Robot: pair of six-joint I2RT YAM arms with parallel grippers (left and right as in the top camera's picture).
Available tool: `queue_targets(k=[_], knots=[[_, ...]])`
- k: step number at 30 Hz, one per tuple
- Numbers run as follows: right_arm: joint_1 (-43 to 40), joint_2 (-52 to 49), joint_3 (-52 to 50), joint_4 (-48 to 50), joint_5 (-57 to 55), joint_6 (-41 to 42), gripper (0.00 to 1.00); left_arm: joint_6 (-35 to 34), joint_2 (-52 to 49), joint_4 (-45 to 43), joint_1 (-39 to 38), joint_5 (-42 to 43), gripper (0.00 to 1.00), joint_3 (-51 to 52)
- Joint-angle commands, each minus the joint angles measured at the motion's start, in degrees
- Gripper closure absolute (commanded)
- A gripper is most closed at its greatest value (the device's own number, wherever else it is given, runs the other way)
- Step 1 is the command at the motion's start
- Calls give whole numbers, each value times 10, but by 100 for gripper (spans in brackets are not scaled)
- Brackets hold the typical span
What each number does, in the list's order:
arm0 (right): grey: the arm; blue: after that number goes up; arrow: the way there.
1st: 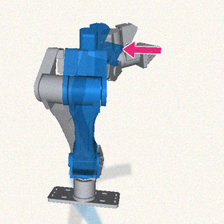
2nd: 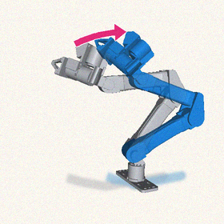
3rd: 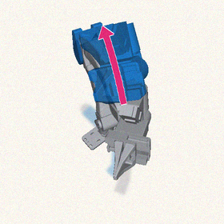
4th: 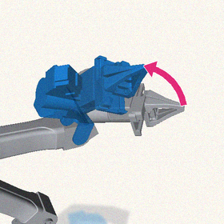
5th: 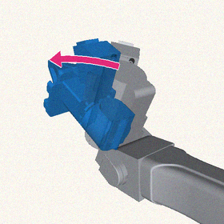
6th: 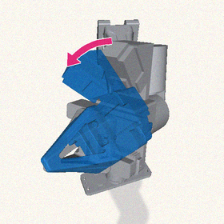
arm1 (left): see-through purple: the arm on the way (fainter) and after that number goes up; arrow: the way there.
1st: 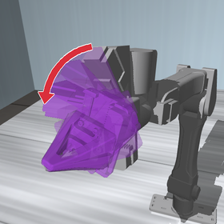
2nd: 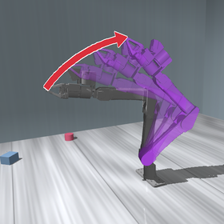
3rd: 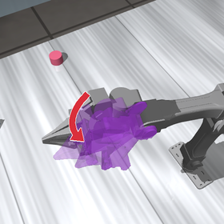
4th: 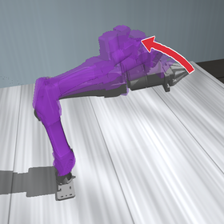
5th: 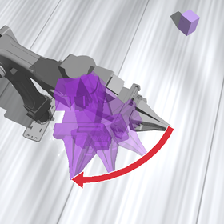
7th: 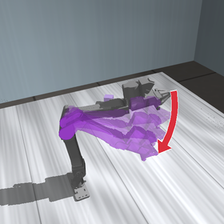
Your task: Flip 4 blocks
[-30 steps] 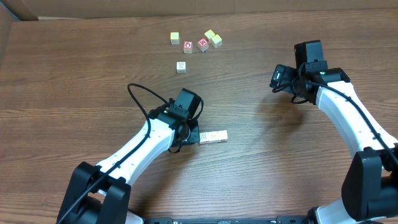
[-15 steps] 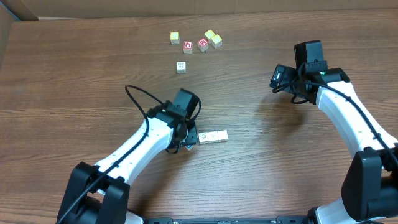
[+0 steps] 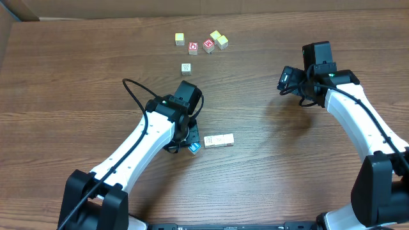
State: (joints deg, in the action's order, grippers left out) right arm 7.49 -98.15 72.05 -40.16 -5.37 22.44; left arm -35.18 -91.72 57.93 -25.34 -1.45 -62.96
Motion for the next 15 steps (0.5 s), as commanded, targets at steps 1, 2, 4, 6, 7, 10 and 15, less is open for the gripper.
queue_targets(k=[1, 2, 4, 6, 7, 10, 15], knots=[[-1, 3, 5, 2, -6, -2, 0, 4, 1, 3, 2, -12, 96, 22], [-1, 3, 5, 2, -6, -2, 0, 4, 1, 3, 2, -12, 96, 26], [-1, 3, 5, 4, -6, -2, 0, 2, 1, -1, 2, -7, 96, 36], [-1, 3, 5, 4, -6, -2, 0, 3, 1, -11, 2, 1, 96, 45], [-1, 3, 5, 4, -6, -2, 0, 2, 1, -17, 2, 5, 96, 48], [-1, 3, 5, 4, -6, -2, 0, 2, 1, -40, 2, 15, 96, 62], [-1, 3, 5, 4, -6, -2, 0, -10, 0, -61, 2, 13, 95, 83]])
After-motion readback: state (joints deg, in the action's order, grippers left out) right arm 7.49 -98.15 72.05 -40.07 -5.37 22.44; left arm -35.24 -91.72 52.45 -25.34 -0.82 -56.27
